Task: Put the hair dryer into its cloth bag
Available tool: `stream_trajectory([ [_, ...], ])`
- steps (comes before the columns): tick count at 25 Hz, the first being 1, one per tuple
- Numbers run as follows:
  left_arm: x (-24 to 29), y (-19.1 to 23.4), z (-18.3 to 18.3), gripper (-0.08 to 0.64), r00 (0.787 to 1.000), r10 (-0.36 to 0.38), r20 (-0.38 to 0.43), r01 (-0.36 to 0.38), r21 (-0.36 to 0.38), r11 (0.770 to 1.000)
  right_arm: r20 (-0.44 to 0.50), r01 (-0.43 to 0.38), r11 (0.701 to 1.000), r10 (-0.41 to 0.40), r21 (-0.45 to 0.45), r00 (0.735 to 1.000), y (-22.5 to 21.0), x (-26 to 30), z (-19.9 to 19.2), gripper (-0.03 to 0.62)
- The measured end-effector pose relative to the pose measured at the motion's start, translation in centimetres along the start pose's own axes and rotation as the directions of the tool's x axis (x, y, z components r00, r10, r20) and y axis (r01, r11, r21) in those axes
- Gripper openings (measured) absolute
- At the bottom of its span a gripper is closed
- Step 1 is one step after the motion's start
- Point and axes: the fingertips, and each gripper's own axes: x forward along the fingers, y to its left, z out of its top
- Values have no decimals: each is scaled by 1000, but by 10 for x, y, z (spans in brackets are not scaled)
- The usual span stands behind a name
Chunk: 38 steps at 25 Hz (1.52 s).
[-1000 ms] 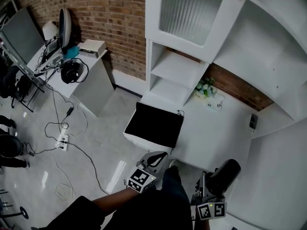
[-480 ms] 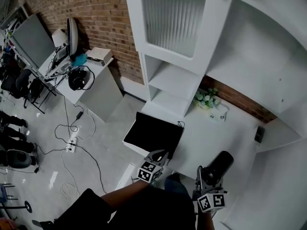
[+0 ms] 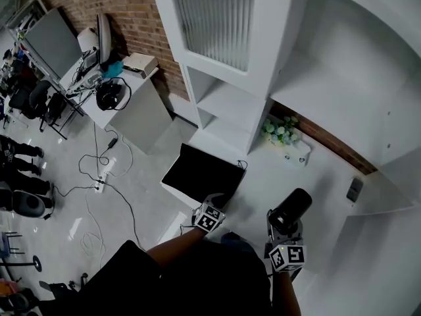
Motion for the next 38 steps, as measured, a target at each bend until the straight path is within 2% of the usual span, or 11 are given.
stream_trajectory([
  [4,26,6,-22,137,996,34,-77,-37,-41,998,-31,-34,999,33,-23,999,-15,6,-6,281],
  [10,56,1,-41,175,982,40,-182,-37,20,999,-62,-61,997,59,-38,996,-29,15,-6,281],
  [14,69,7,-59,175,952,81,-295,-60,78,995,-74,-81,996,78,-34,994,-31,18,-5,281],
  [17,75,10,-69,172,931,87,-354,-63,81,995,-90,-91,995,87,-36,992,-33,20,-8,281],
  [19,74,10,-68,166,934,88,-346,-68,69,995,-92,-100,994,97,-32,991,-33,20,-11,281],
  [21,72,10,-66,67,945,89,-316,-81,39,996,-93,-112,993,109,-25,990,-34,21,-13,281],
  [22,70,11,-64,54,949,88,-303,-88,14,996,-95,-118,993,115,-21,989,-35,22,-14,281],
  [26,57,17,-57,41,959,94,-267,-116,-69,991,-116,-152,988,150,-14,982,-35,29,-26,281],
  [31,38,30,-28,38,979,130,-154,-156,-171,973,-178,-192,981,186,-18,966,-31,42,-53,281],
  [34,26,33,-17,38,987,116,-108,-139,-238,961,-209,-207,978,199,-16,957,-24,49,-68,281],
  [38,20,33,-19,38,996,38,-83,-62,-305,950,-225,-206,978,201,0,953,-13,59,-81,281],
])
